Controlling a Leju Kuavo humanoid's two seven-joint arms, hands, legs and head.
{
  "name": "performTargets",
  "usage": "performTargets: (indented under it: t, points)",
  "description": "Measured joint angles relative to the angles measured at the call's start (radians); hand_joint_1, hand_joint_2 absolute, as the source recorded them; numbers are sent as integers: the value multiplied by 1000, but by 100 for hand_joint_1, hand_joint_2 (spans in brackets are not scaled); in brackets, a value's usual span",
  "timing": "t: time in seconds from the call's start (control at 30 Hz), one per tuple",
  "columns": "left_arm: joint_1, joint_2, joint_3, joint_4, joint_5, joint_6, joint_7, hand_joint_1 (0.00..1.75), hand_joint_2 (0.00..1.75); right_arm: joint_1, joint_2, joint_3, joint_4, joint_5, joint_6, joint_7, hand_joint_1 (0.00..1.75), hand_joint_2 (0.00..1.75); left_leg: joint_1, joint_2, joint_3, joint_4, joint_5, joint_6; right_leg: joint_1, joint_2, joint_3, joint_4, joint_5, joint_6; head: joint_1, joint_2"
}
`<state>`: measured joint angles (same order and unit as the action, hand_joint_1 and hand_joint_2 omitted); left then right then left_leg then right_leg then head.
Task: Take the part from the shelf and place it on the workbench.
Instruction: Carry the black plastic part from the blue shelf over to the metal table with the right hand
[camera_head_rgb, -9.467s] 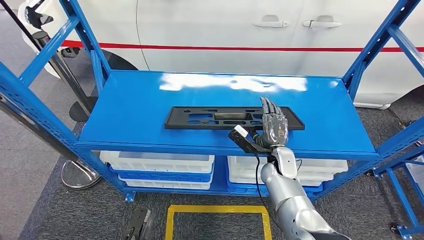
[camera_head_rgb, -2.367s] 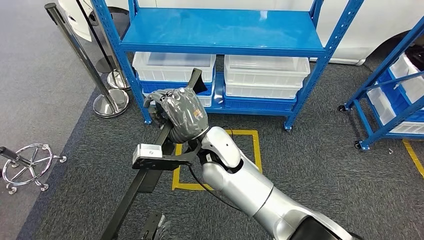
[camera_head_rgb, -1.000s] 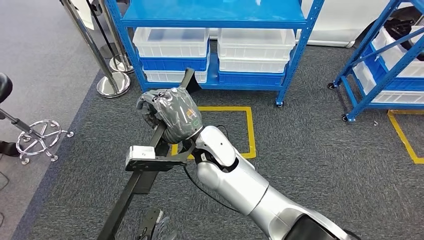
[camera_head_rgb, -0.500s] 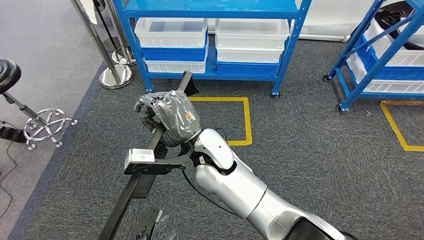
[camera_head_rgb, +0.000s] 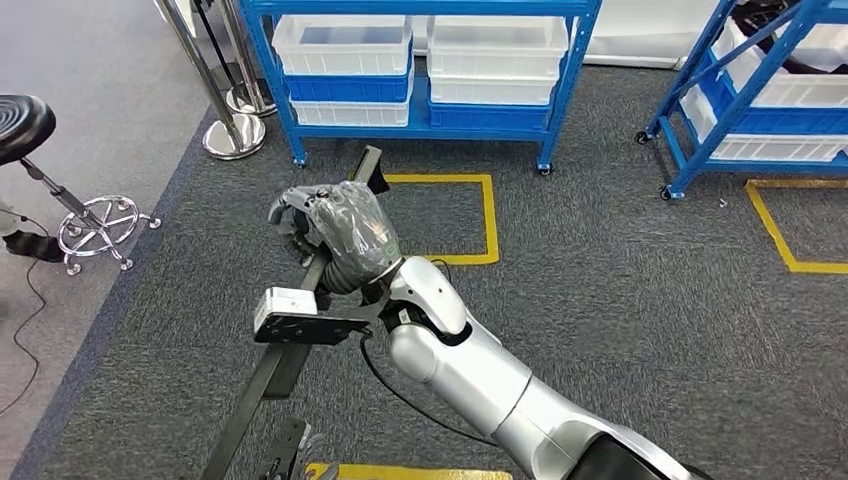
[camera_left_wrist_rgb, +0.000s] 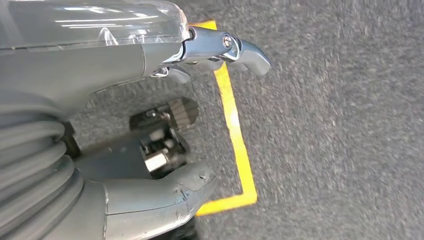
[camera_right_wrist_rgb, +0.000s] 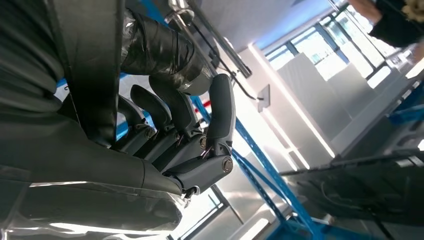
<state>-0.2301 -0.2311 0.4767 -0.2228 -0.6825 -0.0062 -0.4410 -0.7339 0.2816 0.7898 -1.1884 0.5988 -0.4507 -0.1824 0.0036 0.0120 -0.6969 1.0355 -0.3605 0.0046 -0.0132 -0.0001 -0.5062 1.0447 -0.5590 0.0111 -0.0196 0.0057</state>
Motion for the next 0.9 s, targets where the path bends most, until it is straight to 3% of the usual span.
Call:
performTargets:
  t: [0.07, 0.1, 0.13, 0.2, 0.23, 0.27, 0.3, 0.33, 0.37, 0.43, 0.5, 0.57, 0.6, 0.63, 0.7, 0.77, 0.8, 0.83, 0.9]
  points:
    - [2, 7, 3, 0, 4, -1, -10, 0, 175, 0, 2, 3, 6, 0, 3, 3, 171, 175, 4, -1, -8, -2, 10, -13, 1, -2, -12, -8, 10, -20, 0, 0]
    - [4, 10, 4, 0, 6, -2, -16, 0, 175, 0, 4, 5, 9, 1, 6, 5, 171, 175, 7, -2, -15, 8, -7, -19, 1, -3, -21, -8, 21, -30, 0, 0]
    - [6, 11, 5, 0, 8, -2, -22, 0, 175, -1, 6, 9, 13, 3, 11, 7, 171, 175, 8, -3, -26, 35, -42, -24, -1, -5, -32, -10, 33, -39, 0, 0]
    - [9, 12, 5, 0, 8, -1, -28, 0, 175, -2, 10, 19, 17, 13, 22, 7, 171, 175, 10, -3, -57, 146, -141, -34, 0, -6, -56, -10, 56, -47, 0, 0]
    - [9, 13, 5, 0, 6, -1, -31, 0, 175, -2, 12, 25, 18, 19, 27, 7, 171, 175, 10, -3, -71, 210, -172, -38, 1, -6, -69, -9, 66, -48, 0, 0]
    - [11, 13, 5, 0, 5, -1, -35, 0, 175, -2, 12, 31, 19, 25, 29, 7, 171, 175, 11, -3, -77, 260, -181, -40, 1, -6, -82, -8, 76, -47, 0, 0]
    - [12, 13, 5, 0, 4, -1, -38, 0, 175, -2, 12, 36, 21, 31, 31, 6, 171, 175, 11, -3, -68, 279, -169, -40, 2, -6, -94, -7, 84, -46, 0, 0]
    - [13, 12, 5, 0, 3, 0, -41, 0, 175, -2, 12, 44, 22, 38, 31, 6, 171, 175, 11, -3, -40, 260, -145, -39, 2, -6, -105, -5, 92, -44, 0, 0]
    - [13, 11, 5, 0, 3, 0, -44, 0, 175, -2, 13, 51, 23, 46, 31, 5, 171, 175, 10, -4, 5, 207, -122, -35, 2, -6, -113, -4, 98, -42, -1, 0]
    - [7, 9, 5, 0, 2, 2, -51, 0, 175, -4, 13, 62, 24, 64, 31, 4, 171, 175, 8, -5, 108, 60, -115, -24, 3, -6, -124, -2, 109, -34, 0, 0]
    - [3, 6, 5, 0, -1, 1, -54, 0, 175, -13, 13, 68, 23, 81, 31, 2, 171, 175, 2, -7, 154, -19, -130, -14, 4, -7, -129, -4, 120, -22, 0, 0]
    - [2, 3, 5, 0, -5, 1, -55, 0, 175, -20, 12, 75, 22, 98, 31, 3, 171, 175, 3, -6, 154, -33, -120, -1, 5, -7, -133, -5, 128, -9, 0, 0]
    - [2, 0, 5, 0, -6, 1, -56, 0, 175, -22, 10, 78, 20, 111, 32, 5, 171, 175, 5, -5, 152, -38, -112, 8, 5, -6, -139, 5, 119, -5, 0, 0]
    - [1, -2, 5, 0, -7, 1, -57, 0, 175, -23, 8, 79, 17, 123, 33, 8, 171, 175, 7, -5, 148, -44, -103, 17, 6, -5, -152, 33, 97, -1, 0, 0]
    - [-3, -6, 5, 0, -8, 1, -59, 0, 175, -23, 3, 80, 13, 144, 34, 14, 171, 175, 7, -8, 135, -47, -91, 29, 6, -3, -198, 143, 24, 3, 0, 0]
    - [-3, -8, 5, 0, -9, 1, -60, 0, 175, -17, -3, 83, 12, 156, 33, 16, 171, 175, 6, -17, 121, -44, -81, 32, 6, -2, -237, 250, -24, 6, 0, 0]
    - [-3, -9, 5, 0, -9, 1, -60, 0, 175, -14, -7, 85, 11, 159, 33, 15, 171, 175, 5, -24, 114, -42, -77, 31, 6, -2, -235, 261, -22, 6, 0, 0]
    - [-3, -10, 5, 0, -10, 1, -60, 0, 175, -12, -9, 87, 10, 161, 33, 15, 171, 175, 5, -33, 108, -39, -74, 29, 6, 0, -212, 232, -3, 5, 0, 0]
    - [-4, -13, 5, 0, -11, 1, -61, 0, 175, -11, -12, 88, 7, 162, 32, 15, 171, 175, 4, -50, 97, -28, -71, 25, 5, 25, -133, 104, 50, -3, 0, 0]
